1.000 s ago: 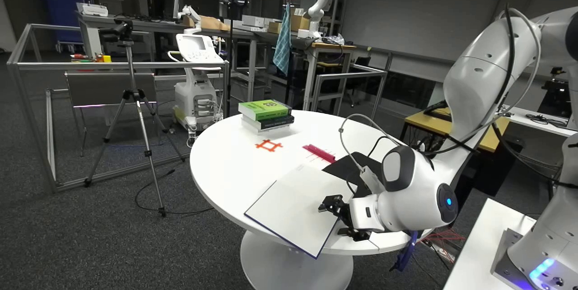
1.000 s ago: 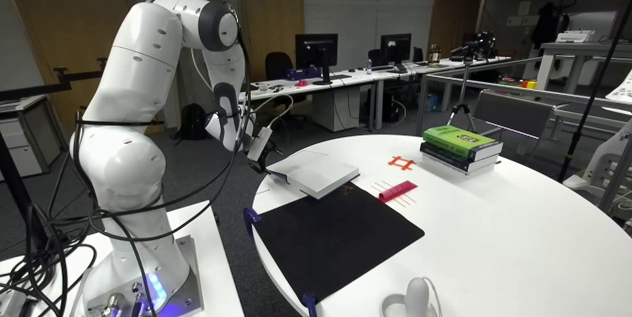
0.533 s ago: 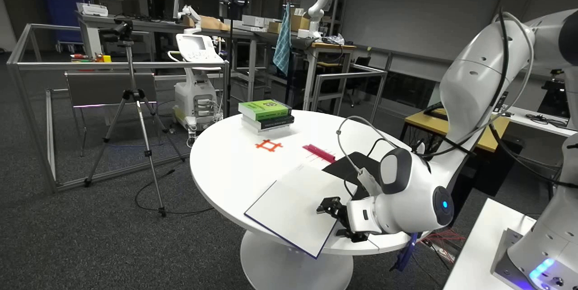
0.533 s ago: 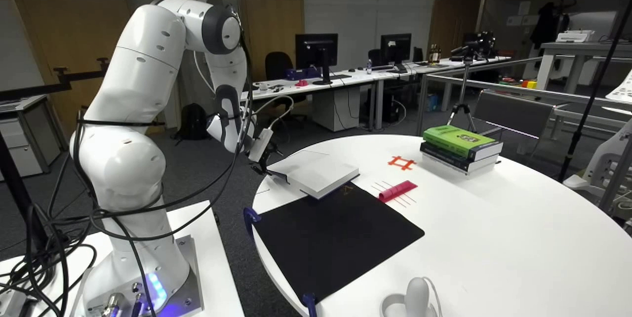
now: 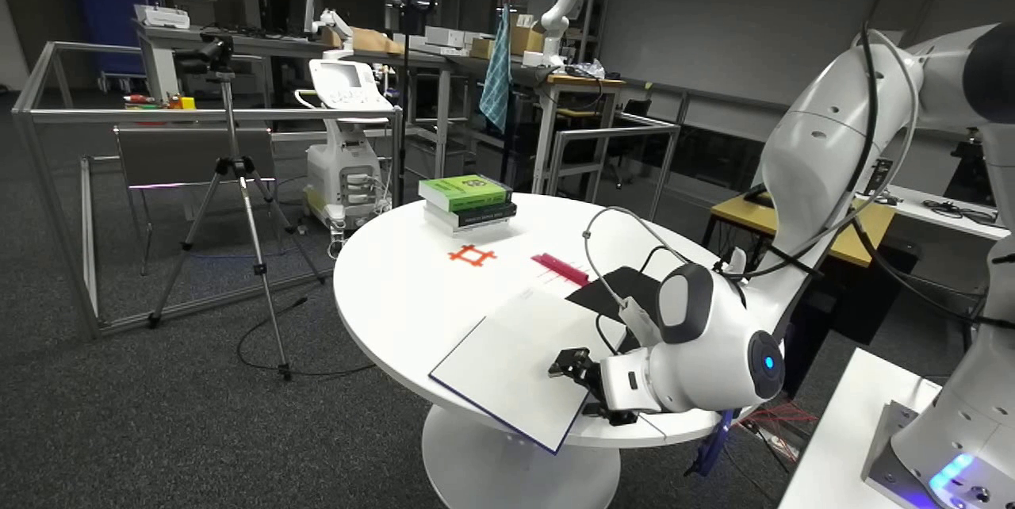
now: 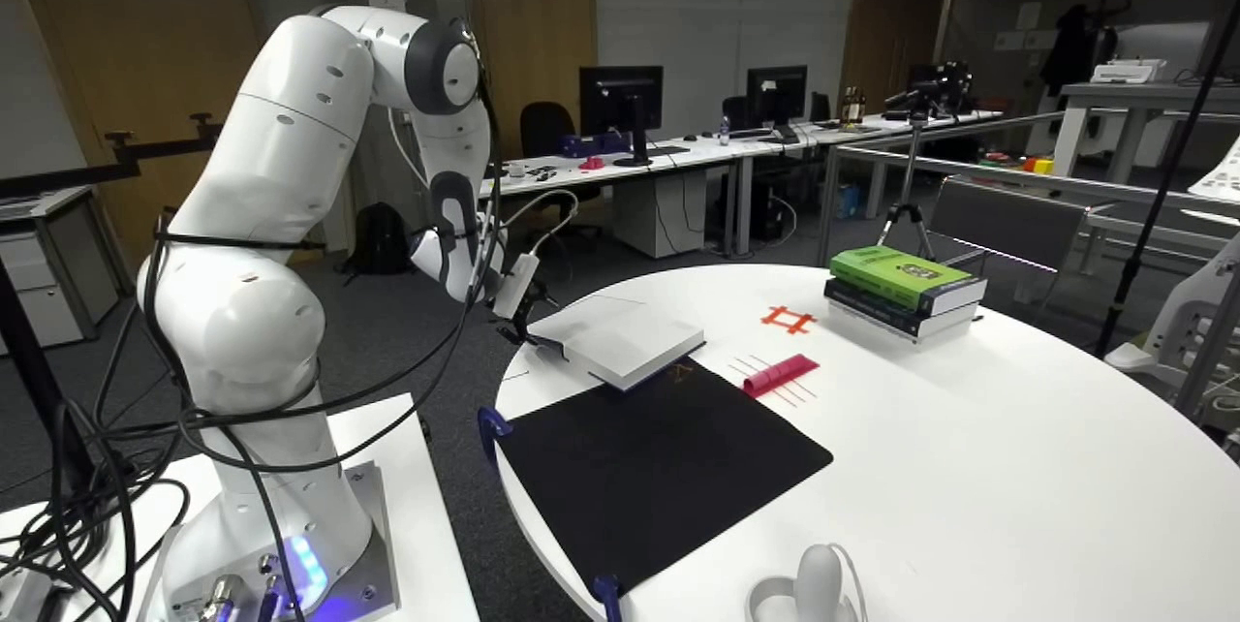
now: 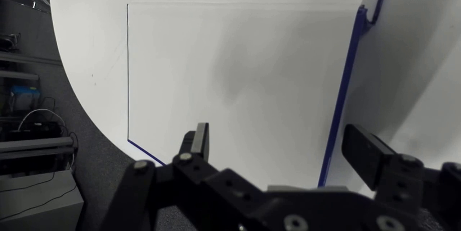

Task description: Close the book

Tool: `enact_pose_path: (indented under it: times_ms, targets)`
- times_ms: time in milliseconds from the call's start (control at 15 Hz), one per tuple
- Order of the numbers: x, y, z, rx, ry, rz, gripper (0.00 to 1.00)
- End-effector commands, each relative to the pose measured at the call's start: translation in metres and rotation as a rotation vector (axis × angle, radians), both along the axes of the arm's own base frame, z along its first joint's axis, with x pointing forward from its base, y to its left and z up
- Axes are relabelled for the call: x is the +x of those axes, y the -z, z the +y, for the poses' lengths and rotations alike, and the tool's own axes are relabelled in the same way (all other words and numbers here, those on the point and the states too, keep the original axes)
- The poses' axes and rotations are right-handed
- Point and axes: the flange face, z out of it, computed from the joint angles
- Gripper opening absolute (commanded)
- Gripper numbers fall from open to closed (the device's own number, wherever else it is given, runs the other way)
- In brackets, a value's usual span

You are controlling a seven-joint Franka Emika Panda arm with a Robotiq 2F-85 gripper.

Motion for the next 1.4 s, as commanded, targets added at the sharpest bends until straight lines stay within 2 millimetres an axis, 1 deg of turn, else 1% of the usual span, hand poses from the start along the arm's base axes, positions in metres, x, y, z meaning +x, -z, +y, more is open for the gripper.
enact_pose_path:
  times_ms: [0, 400, 733, 1000, 1333]
  targets:
    - [0.013, 0.0, -0.001, -0.022, -0.029, -0.034, 1.0]
    - [0.02, 0.0, -0.004, -0.028, -0.037, -0.041, 1.0]
    - [0.021, -0.008, -0.003, -0.014, -0.035, -0.054, 1.0]
    - [0.019, -0.017, -0.002, -0.004, -0.041, -0.066, 1.0]
    - [0.019, -0.035, -0.001, 0.027, -0.033, -0.089, 1.0]
